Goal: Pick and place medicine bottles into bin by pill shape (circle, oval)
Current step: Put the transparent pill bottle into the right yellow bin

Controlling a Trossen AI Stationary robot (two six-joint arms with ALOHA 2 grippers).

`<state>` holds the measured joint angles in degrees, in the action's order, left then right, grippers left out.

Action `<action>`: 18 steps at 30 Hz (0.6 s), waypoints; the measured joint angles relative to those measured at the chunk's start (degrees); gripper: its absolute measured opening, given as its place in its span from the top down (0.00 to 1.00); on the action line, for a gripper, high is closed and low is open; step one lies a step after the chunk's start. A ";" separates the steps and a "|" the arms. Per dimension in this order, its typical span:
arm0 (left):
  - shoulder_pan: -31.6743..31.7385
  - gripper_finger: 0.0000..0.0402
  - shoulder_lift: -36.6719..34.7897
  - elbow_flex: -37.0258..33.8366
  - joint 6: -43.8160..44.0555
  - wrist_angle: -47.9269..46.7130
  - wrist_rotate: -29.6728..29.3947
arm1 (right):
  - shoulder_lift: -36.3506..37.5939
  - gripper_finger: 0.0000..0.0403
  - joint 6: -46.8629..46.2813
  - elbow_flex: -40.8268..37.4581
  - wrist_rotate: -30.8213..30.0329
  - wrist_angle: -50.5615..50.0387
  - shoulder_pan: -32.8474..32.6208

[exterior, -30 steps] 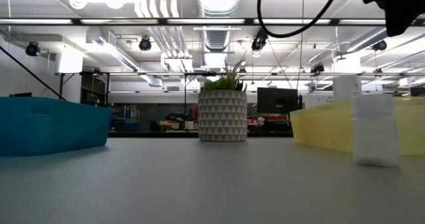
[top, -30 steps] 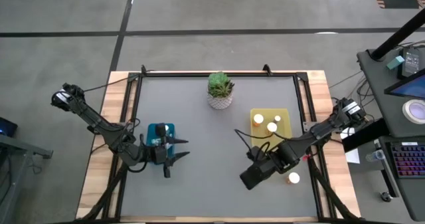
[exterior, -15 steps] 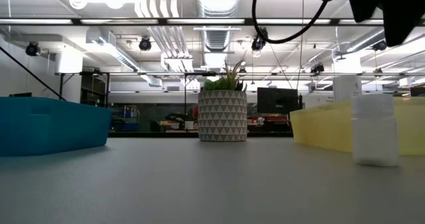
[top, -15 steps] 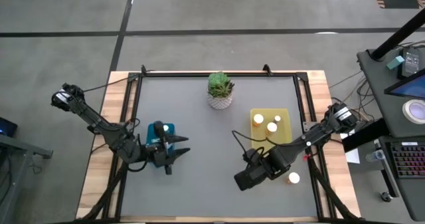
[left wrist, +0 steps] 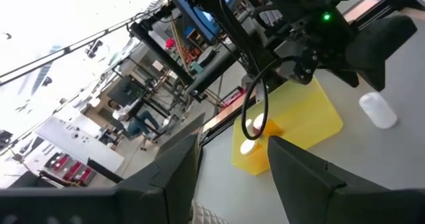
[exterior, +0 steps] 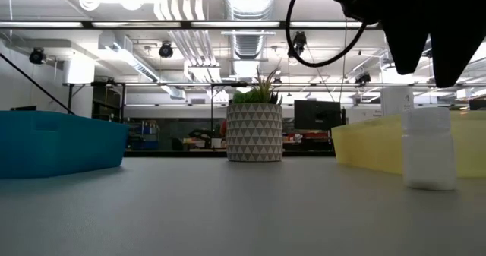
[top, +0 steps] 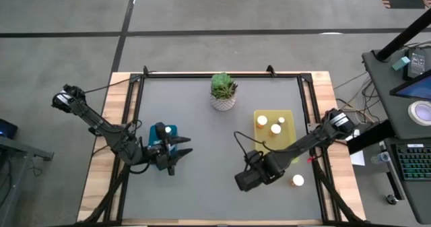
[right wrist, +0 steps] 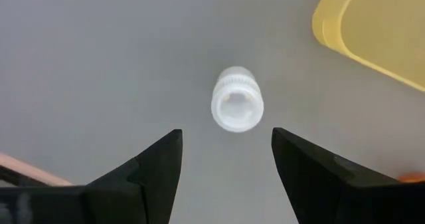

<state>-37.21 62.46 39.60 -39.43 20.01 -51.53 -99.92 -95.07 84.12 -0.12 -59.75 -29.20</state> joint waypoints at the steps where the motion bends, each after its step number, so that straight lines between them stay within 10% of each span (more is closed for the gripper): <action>1: 0.00 0.58 0.00 -0.03 0.00 0.00 -0.05 | -0.15 0.45 0.02 0.00 0.00 -0.06 0.10; 18: 0.00 0.58 0.00 -0.27 -0.01 0.04 -0.94 | -4.19 0.45 2.14 0.00 0.09 0.11 0.49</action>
<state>-37.21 62.46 39.33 -39.44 20.05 -52.46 -104.10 -92.93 84.12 -0.03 -59.64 -28.71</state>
